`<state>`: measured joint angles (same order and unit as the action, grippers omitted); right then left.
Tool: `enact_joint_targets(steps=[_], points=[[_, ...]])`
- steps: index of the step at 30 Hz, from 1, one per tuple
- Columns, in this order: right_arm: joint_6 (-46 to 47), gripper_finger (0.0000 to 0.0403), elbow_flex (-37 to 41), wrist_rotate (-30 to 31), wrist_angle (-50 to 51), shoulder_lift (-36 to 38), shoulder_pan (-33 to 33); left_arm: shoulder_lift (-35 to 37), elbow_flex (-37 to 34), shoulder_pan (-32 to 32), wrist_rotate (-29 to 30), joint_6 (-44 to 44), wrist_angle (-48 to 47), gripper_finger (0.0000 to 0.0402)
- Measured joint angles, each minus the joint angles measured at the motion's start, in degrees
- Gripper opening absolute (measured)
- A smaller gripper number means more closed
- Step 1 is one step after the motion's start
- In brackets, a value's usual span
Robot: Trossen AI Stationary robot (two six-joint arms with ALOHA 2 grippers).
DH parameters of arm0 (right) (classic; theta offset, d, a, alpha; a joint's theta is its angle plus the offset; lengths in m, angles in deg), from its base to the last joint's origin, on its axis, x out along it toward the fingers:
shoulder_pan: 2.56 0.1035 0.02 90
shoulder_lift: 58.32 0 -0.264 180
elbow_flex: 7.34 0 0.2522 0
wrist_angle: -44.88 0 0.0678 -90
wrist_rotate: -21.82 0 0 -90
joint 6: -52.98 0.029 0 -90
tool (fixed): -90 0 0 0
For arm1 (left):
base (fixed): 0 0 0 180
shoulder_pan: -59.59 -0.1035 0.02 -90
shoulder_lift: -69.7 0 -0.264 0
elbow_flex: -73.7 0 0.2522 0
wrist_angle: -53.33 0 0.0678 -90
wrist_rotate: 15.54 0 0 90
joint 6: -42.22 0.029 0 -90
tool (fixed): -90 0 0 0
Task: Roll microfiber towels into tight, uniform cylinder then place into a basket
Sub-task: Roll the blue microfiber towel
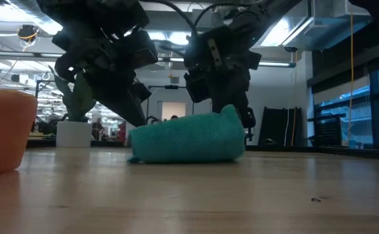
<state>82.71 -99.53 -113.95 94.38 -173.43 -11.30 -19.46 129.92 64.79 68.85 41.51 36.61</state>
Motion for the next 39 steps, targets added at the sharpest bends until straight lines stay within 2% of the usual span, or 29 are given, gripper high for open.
enact_joint_targets(steps=[6, 14, 20, 24, 31, 33, 37, 39], points=[[6.4, 0.0005, 0.0, 1.7, 0.2, 0.0, -3.1, -1.4, 0.0, 1.0, 0.5, -0.1, -0.4, 0.0000], [12.8, 0.0005, 0.0, 8.7, 2.2, 0.0, -6.2, -1.4, 0.0, 1.2, 1.7, -0.2, -0.4, 0.0000], [12.4, 0.0005, 0.0, 10.3, 2.8, 0.0, -6.5, -1.4, 0.0, 1.2, 5.1, -0.2, -0.6, 0.0000], [14.5, 0.0005, 0.0, 12.5, 2.9, 0.0, -6.5, -1.4, 0.0, 1.3, 5.0, -0.1, -0.2, 0.0000], [14.8, 0.0005, 0.0, 12.3, 2.9, 0.0, -7.2, -1.4, 0.0, 2.9, 3.4, 1.4, 4.7, 0.0000], [14.8, 0.0005, 0.0, 12.0, 2.9, 0.0, -7.3, -1.4, 0.0, 2.9, 5.4, 3.0, 6.3, 0.0000], [14.3, 0.0005, 0.0, 11.2, 2.9, 0.0, -7.3, -1.4, 0.0, 1.1, 14.0, 2.5, 6.8, 0.0000], [13.6, 0.0005, 0.0, 11.2, 2.9, 0.0, -7.3, -1.4, 0.0, -0.2, 14.4, 2.5, 6.8, 0.0000]])
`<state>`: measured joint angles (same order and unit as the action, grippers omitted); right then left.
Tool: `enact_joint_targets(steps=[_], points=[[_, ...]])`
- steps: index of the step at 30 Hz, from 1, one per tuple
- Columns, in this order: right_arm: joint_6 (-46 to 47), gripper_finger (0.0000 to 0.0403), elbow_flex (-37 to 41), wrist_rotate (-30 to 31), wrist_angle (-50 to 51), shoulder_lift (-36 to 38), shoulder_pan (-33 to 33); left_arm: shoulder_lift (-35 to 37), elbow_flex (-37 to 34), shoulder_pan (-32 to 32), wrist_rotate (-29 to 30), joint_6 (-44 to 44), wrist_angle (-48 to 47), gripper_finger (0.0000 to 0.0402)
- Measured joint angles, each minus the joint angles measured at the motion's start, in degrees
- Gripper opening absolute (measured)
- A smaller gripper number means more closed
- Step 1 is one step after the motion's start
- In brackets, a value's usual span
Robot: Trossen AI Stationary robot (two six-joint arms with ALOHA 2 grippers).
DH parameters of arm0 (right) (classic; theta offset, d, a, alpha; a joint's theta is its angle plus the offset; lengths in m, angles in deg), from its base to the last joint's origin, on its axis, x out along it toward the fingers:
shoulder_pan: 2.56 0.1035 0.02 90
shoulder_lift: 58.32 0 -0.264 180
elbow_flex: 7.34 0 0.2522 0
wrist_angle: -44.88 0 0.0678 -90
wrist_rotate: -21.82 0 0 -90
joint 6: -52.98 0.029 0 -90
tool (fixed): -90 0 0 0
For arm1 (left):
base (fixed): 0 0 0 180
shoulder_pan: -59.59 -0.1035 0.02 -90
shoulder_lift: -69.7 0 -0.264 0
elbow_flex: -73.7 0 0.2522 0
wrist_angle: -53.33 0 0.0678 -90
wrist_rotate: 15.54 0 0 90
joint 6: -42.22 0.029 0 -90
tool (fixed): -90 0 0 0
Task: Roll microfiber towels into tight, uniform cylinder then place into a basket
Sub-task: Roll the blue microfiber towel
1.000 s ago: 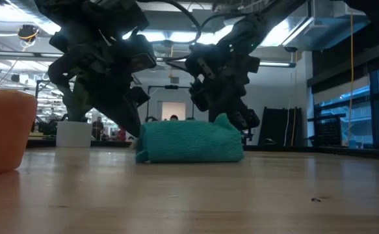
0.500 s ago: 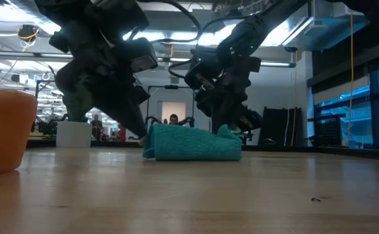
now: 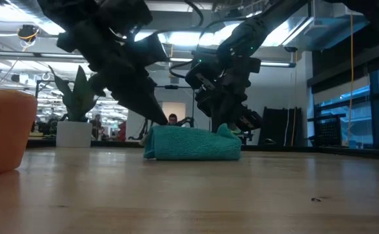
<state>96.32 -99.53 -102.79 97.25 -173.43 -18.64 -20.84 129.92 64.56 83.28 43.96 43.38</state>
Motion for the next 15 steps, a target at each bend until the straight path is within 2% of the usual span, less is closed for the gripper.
enact_joint_targets(steps=[6, 10, 15], points=[[-0.1, 0.0005, 0.0, 0.0, 0.0, 0.0, 0.0, 0.5, 0.0, -1.5, -3.7, 0.3, -0.2, 0.0000], [-0.1, 0.0005, 0.0, 0.0, 0.0, 0.0, 0.0, 1.5, 0.0, -0.5, -11.4, 1.1, 2.6, 0.0000], [-0.1, 0.0005, 0.0, 0.0, -0.1, 0.0, 0.0, -2.1, -0.1, 0.7, -8.5, 2.5, 2.1, 0.0000]])
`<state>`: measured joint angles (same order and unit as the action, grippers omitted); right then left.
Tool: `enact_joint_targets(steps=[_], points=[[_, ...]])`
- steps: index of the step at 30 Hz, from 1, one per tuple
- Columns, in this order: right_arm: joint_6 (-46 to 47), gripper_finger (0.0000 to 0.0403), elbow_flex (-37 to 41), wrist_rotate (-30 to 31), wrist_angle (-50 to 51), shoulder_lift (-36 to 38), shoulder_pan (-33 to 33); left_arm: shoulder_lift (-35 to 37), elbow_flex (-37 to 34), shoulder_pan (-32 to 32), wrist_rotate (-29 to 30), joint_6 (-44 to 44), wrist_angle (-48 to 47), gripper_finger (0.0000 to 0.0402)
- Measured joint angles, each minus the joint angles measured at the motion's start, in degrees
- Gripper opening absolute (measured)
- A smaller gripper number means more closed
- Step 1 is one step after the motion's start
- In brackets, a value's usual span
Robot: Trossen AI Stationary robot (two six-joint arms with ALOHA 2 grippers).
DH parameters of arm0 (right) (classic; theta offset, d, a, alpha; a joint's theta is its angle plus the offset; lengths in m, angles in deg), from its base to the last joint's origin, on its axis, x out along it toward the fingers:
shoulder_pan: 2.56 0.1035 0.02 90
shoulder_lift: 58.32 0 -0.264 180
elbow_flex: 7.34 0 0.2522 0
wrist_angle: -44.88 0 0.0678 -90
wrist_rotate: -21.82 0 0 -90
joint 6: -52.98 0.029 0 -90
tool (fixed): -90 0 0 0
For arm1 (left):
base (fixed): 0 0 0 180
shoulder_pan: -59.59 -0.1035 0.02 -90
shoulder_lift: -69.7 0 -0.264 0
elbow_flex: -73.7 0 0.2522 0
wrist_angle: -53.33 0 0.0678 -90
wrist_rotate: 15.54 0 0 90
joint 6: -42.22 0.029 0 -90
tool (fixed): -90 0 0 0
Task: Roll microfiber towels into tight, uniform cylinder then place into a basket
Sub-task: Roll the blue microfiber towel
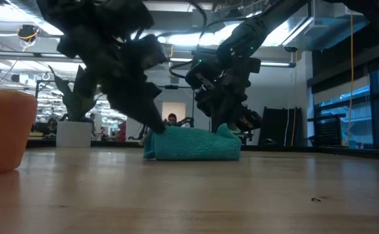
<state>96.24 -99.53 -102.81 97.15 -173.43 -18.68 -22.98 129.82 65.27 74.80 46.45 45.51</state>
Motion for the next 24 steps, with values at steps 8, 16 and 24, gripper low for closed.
enact_joint_targets(steps=[8, 16, 24], points=[[0.0, 0.0005, 0.0, -1.5, 0.0, 0.0, 0.0, -1.6, 0.0, -0.6, 9.2, -1.5, 0.9, 0.0000], [0.3, 0.0005, 0.0, -1.1, 0.4, 0.0, 0.0, -1.6, 0.0, -4.2, 9.6, -1.1, 1.2, 0.0000], [1.3, 0.0005, 0.0, 5.7, 2.6, 0.0, 0.0, -1.6, 0.0, -6.2, 9.1, -1.1, 2.2, 0.0000]])
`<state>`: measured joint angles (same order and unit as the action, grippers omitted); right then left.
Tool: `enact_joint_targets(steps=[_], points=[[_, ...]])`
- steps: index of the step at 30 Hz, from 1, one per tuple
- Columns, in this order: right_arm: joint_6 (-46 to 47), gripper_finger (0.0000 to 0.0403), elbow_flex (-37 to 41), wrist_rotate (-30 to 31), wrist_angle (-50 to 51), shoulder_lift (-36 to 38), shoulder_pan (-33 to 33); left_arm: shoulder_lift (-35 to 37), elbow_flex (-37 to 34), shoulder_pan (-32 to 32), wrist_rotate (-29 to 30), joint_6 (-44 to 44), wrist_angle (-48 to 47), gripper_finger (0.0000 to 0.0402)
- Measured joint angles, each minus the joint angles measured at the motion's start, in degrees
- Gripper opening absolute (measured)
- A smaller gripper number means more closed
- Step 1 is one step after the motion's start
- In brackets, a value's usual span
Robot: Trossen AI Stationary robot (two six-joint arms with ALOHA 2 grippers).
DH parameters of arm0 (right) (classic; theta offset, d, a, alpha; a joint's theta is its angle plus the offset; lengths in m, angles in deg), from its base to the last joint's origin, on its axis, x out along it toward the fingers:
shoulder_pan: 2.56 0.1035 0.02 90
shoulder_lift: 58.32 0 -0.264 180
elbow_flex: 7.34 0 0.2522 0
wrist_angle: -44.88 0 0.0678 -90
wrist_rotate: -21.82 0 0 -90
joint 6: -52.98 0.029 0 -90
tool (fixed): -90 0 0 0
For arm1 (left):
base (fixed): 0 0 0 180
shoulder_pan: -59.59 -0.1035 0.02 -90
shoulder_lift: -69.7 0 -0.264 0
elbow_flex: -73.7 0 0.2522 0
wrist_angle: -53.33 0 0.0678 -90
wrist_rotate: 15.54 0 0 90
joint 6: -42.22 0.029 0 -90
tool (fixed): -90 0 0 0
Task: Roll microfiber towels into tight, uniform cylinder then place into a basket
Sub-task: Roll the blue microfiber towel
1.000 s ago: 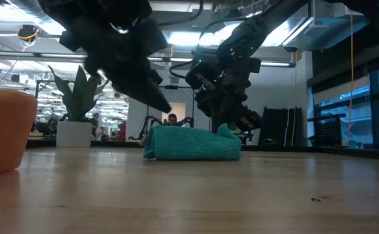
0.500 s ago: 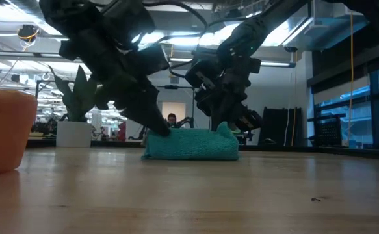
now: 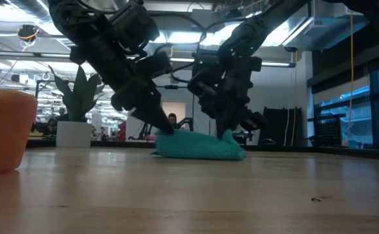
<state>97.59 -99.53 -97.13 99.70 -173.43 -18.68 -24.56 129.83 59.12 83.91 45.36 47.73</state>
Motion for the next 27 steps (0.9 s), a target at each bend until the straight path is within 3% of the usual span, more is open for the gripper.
enact_joint_targets(steps=[9, 15, 22, 27], points=[[0.4, 0.0005, 0.0, 3.0, 0.4, 0.0, 0.0, 0.0, 0.0, 0.0, -0.1, 0.0, 0.6, 0.0000], [0.4, 0.0005, 0.0, 3.0, 0.5, 0.0, 0.0, -3.6, 0.2, 0.0, 0.0, 0.1, 5.1, 0.0000], [0.4, 0.0005, 0.0, 3.1, 0.8, 0.0, 0.0, -6.7, 0.4, -0.2, 4.6, 0.2, 6.5, 0.0000], [0.4, 0.0005, 0.0, 7.3, 1.1, 0.0, 0.0, -7.2, 1.0, -0.7, 4.6, 0.2, 6.6, 0.0000]])
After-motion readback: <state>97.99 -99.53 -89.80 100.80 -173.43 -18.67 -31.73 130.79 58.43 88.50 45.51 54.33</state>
